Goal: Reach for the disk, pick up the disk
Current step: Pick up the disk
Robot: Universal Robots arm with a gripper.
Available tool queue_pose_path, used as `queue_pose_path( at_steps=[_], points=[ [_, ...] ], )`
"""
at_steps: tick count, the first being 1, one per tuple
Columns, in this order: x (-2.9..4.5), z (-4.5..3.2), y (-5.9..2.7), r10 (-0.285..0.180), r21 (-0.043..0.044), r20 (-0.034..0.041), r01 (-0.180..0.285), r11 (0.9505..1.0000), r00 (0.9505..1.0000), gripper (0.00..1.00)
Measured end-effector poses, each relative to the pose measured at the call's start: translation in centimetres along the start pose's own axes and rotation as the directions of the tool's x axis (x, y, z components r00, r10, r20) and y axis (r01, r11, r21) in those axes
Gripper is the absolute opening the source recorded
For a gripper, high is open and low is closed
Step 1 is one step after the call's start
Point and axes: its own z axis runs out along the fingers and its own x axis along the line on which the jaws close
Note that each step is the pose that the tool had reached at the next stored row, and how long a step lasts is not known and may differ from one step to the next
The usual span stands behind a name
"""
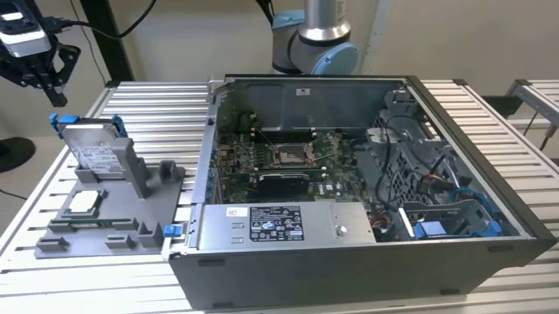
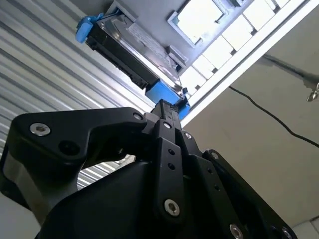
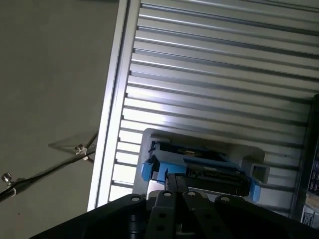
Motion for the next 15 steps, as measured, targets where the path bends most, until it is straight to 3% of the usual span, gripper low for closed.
queue_pose_path(
  at_steps=[5,10,15],
  points=[
    [0.00,0.00,0.00,-0.073,-0.0001,-0.0028,0.073,0.9974,0.9974,0.00],
    [0.00,0.00,0.00,-0.143,-0.0003,-0.0054,0.143,0.9897,0.9897,0.00],
    [0.00,0.00,0.00,-0.147,-0.0004,-0.0055,0.147,0.9891,0.9891,0.00]
  ],
)
